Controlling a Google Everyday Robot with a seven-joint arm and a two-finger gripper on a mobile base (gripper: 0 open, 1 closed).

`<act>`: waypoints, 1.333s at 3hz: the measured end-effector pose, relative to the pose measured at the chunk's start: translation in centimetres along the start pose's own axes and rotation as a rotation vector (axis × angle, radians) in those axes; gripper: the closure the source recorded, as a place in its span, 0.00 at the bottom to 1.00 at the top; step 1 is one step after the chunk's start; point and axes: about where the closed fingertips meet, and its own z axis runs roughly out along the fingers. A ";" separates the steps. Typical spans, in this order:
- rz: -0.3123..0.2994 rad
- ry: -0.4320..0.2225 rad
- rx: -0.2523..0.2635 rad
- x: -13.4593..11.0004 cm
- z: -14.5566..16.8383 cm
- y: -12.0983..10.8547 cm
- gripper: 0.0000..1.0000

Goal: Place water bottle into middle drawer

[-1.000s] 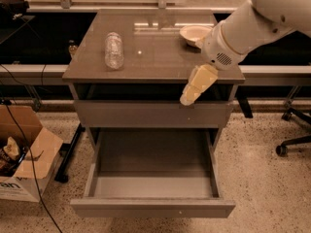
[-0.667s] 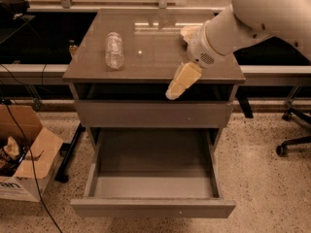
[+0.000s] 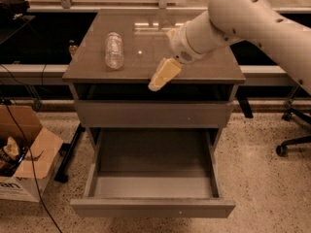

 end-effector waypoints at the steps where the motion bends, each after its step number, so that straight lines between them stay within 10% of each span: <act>1: -0.006 -0.037 -0.013 -1.1 2.3 -0.9 0.00; 4: 0.072 -0.173 -0.059 -3.5 8.7 -4.1 0.00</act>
Offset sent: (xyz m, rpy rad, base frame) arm 0.0717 0.0519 -0.0200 0.1501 0.0152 0.0477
